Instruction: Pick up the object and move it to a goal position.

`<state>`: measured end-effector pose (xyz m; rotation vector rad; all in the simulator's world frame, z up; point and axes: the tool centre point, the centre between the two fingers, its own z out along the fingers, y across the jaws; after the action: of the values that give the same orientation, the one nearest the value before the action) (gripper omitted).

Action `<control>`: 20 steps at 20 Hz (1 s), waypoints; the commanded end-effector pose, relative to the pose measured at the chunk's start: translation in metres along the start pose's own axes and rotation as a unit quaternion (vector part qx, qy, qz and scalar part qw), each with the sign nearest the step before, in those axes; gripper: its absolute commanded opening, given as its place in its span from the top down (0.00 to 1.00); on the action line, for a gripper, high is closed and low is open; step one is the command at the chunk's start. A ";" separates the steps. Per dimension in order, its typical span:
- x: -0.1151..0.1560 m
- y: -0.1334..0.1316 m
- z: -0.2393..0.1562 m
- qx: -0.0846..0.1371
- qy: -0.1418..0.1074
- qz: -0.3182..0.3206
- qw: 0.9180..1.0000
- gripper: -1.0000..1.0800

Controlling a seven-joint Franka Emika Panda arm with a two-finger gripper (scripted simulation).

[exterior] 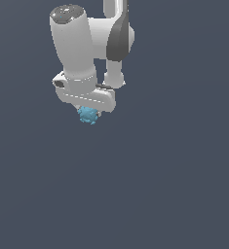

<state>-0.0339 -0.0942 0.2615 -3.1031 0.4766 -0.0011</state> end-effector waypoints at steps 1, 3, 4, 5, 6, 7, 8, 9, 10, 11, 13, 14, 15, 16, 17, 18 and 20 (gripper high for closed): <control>0.011 0.016 -0.023 0.000 0.000 0.000 1.000 1.00; 0.019 0.027 -0.040 0.000 0.000 0.000 1.000 1.00; 0.023 0.032 -0.047 0.000 0.000 0.000 1.000 1.00; 0.027 0.037 -0.055 0.000 0.000 0.000 1.000 1.00; 0.031 0.042 -0.062 -0.001 0.000 -0.001 1.000 1.00; 0.034 0.047 -0.069 -0.001 0.000 -0.001 1.000 1.00; 0.038 0.051 -0.076 -0.001 0.000 -0.001 1.000 1.00; 0.041 0.056 -0.082 -0.001 0.000 -0.001 1.000 1.00; 0.045 0.060 -0.088 -0.001 0.000 -0.001 1.000 1.00; 0.048 0.064 -0.094 -0.001 0.000 -0.001 1.000 1.00; 0.054 0.071 -0.106 -0.001 0.000 -0.001 1.000 1.00; 0.057 0.075 -0.111 -0.001 0.000 -0.001 1.000 1.00; 0.060 0.079 -0.117 -0.001 0.000 -0.001 1.000 1.00; 0.063 0.082 -0.122 -0.001 0.000 -0.001 1.000 1.00; 0.066 0.086 -0.127 -0.001 0.000 -0.001 1.000 1.00; 0.069 0.089 -0.132 -0.001 0.000 -0.001 1.000 1.00; 0.074 0.095 -0.141 -0.001 0.000 -0.001 1.000 1.00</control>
<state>0.0055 -0.2016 0.3949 -3.1051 0.4754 -0.0005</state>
